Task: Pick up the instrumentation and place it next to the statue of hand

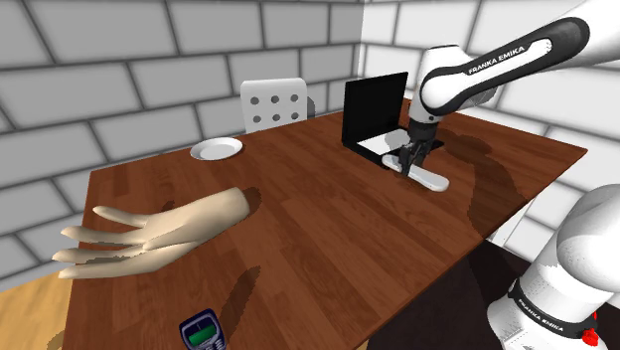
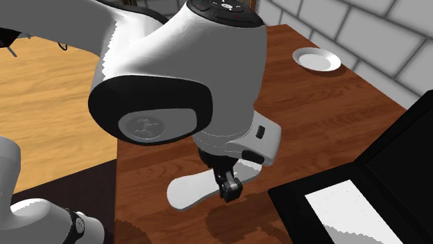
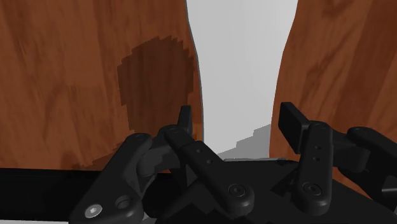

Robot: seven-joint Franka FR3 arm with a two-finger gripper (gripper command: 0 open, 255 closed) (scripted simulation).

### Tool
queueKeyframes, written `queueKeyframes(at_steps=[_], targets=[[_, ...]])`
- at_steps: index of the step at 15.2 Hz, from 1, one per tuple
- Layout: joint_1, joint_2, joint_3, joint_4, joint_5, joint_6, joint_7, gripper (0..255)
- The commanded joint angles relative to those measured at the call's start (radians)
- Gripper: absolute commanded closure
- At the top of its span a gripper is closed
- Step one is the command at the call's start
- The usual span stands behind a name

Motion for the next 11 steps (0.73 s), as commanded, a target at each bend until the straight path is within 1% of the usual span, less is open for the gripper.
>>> queueKeyframes(at_steps=[1,11], targets=[[0.000,-0.012,0.002,0.019,0.000,-0.031,0.002,255],[0.000,-0.064,0.011,0.115,0.000,-0.179,0.006,255]])
